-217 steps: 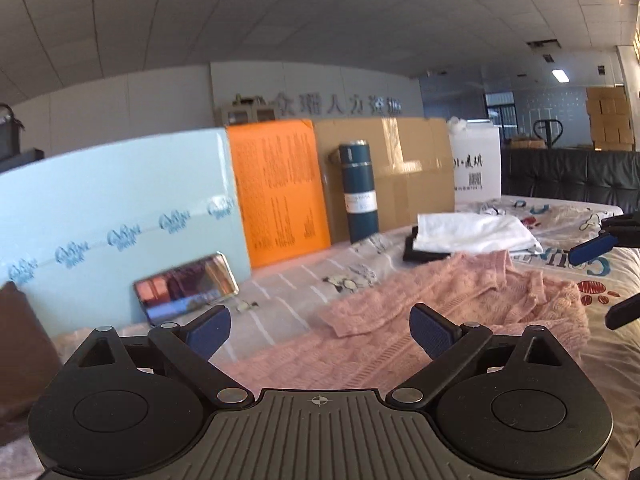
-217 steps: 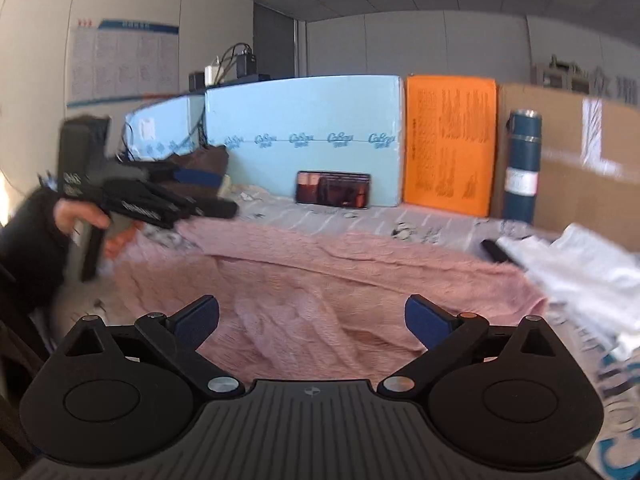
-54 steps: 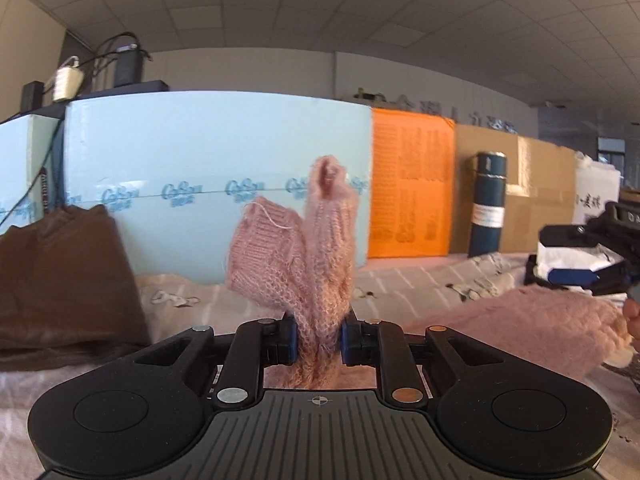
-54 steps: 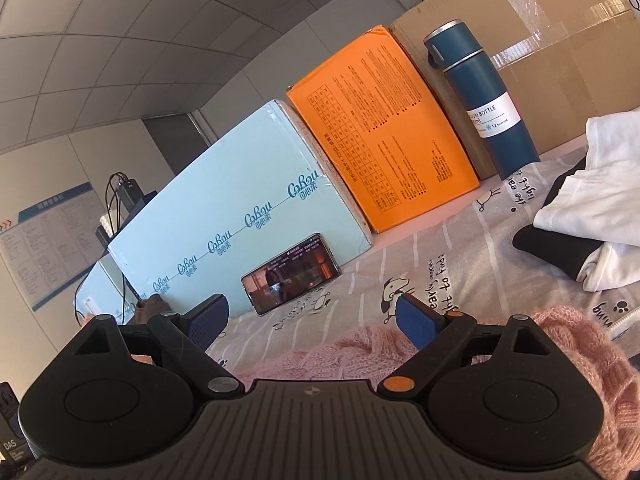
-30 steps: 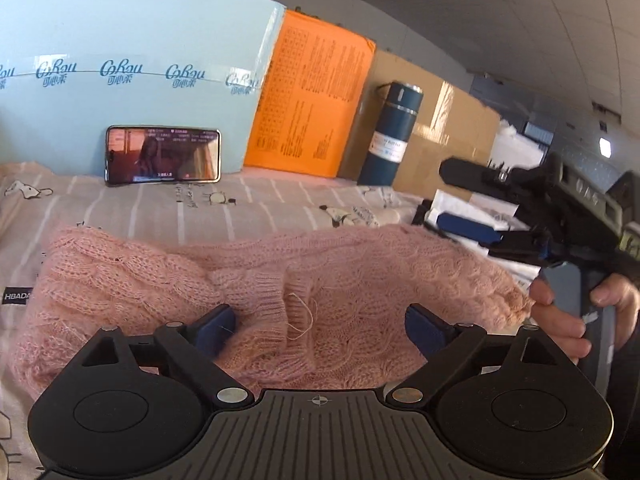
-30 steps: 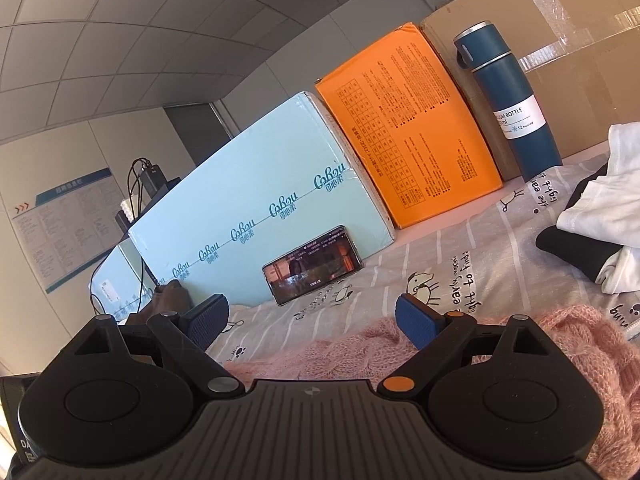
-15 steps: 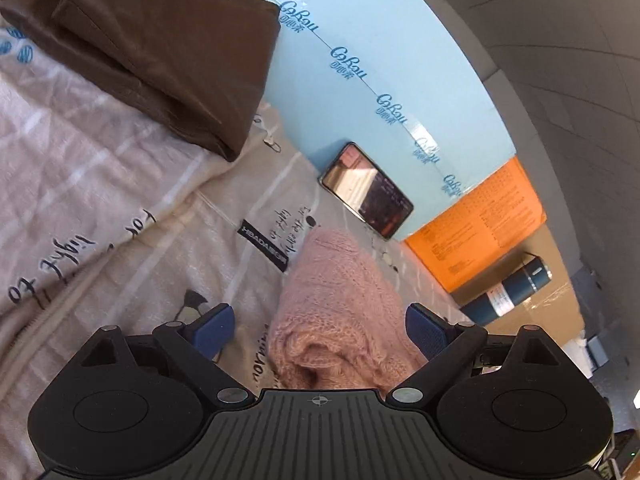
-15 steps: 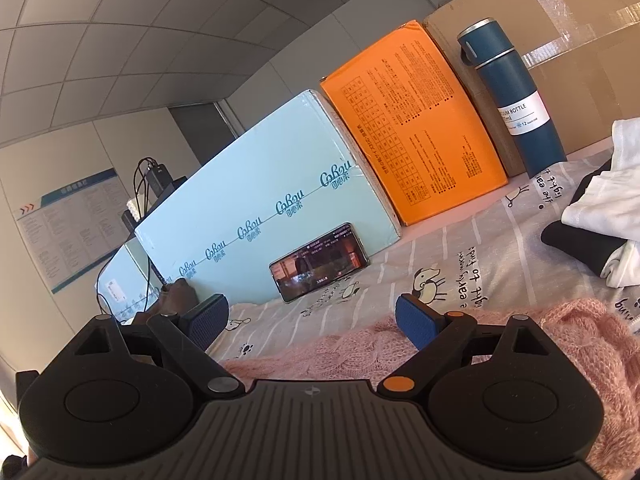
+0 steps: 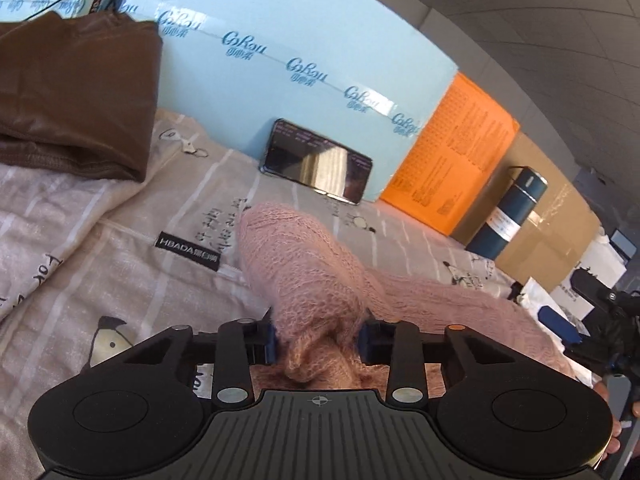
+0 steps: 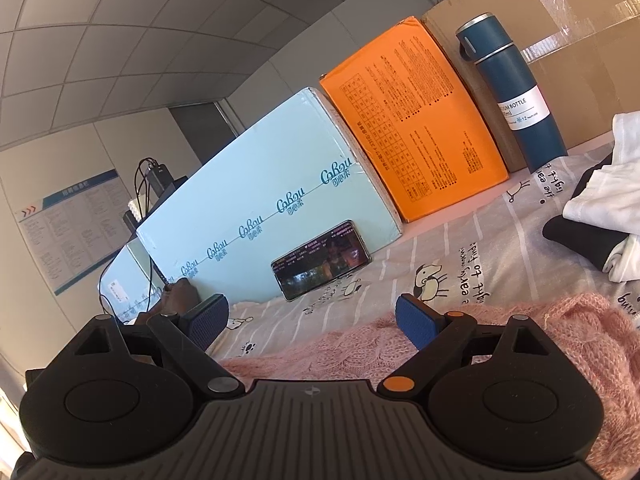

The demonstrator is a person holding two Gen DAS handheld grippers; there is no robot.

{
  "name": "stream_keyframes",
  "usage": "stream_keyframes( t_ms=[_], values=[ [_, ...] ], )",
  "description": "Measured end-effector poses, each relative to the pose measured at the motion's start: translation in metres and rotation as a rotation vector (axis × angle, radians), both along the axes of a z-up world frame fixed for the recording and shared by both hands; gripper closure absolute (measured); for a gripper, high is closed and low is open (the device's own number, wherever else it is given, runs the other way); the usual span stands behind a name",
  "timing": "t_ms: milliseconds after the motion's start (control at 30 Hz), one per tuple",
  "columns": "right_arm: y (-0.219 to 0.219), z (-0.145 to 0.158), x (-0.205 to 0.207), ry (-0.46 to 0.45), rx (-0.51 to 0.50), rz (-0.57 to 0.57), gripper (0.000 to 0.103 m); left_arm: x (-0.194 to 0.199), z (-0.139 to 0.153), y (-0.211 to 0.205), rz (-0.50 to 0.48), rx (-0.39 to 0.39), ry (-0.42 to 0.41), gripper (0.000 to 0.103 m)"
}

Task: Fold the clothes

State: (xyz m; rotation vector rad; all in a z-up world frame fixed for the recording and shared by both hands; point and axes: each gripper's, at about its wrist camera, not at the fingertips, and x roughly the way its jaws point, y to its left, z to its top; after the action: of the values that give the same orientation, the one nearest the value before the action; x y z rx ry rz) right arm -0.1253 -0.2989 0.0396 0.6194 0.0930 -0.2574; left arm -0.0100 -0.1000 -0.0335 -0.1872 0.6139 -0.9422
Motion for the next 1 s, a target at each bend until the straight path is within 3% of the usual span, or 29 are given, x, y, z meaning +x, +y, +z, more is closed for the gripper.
stream_keyframes(
  t_ms=[133, 367, 433, 500, 600, 767, 900, 1000],
  values=[
    [0.0, 0.0, -0.001, -0.009, -0.001, 0.0, 0.012, -0.007, 0.011, 0.004, -0.016, 0.014, -0.104, 0.077],
    [-0.001, 0.001, -0.005, -0.037, 0.021, 0.017, 0.013, 0.014, 0.023, 0.016, 0.15, 0.137, -0.283, 0.079],
    [-0.004, 0.0, -0.006, -0.067, 0.068, 0.067, 0.012, 0.013, 0.029, 0.014, 0.217, 0.181, -0.379, 0.079],
    [-0.008, -0.002, -0.007, -0.096, 0.127, 0.127, 0.012, -0.002, 0.038, 0.004, 0.224, 0.206, -0.501, 0.079],
    [-0.009, -0.002, -0.008, -0.123, 0.174, 0.172, 0.012, -0.039, 0.047, -0.019, 0.157, 0.218, -0.68, 0.079],
    [-0.016, -0.006, -0.01, -0.171, 0.281, 0.267, 0.012, -0.1, 0.047, -0.056, -0.059, 0.199, -0.837, 0.075],
    [-0.017, -0.01, -0.012, -0.22, 0.37, 0.357, 0.012, -0.136, 0.035, -0.078, -0.268, 0.187, -0.851, 0.074],
    [-0.015, -0.009, -0.014, -0.211, 0.367, 0.354, 0.012, -0.145, 0.025, -0.091, -0.422, 0.205, -0.816, 0.057]
  ],
)
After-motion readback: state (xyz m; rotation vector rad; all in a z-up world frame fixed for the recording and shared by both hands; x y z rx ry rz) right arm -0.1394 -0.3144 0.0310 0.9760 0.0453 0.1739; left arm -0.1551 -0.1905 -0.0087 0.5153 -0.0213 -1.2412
